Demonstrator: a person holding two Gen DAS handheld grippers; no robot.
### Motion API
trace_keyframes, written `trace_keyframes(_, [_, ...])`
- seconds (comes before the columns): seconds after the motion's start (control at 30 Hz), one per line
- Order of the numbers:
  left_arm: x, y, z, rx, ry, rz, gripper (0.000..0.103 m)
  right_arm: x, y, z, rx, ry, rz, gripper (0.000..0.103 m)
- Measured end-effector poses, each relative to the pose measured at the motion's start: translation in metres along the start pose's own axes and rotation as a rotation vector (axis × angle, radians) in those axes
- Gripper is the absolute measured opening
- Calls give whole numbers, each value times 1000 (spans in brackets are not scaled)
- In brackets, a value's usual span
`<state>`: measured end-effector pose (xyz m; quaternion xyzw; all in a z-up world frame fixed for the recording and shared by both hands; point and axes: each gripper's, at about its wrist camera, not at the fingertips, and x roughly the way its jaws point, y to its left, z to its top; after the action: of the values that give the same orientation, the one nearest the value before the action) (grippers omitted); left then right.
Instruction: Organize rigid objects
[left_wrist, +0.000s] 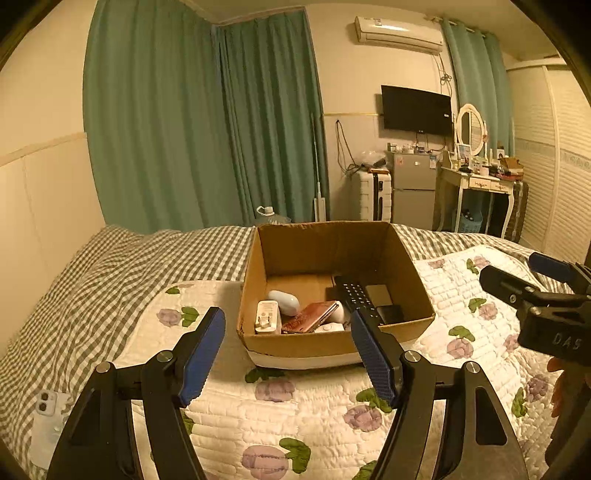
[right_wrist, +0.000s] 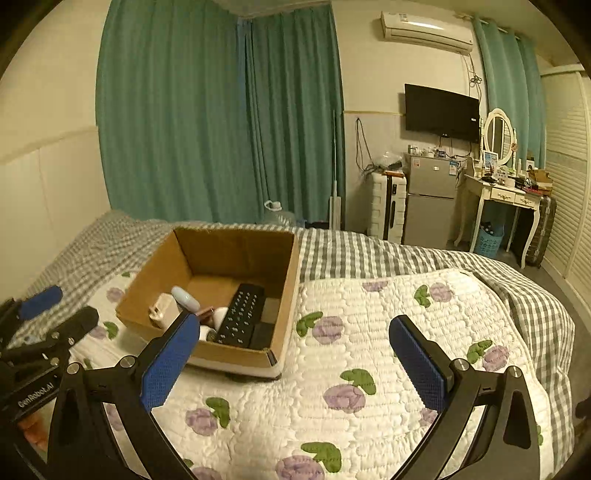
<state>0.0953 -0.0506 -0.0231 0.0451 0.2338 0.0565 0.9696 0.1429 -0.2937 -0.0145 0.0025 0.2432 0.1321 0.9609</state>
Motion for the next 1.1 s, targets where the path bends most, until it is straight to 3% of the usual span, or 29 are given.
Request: trace_keyframes(1.1, [0,1,-1,2,36,-18,73,1,2,-6,-20,-1,-24,103])
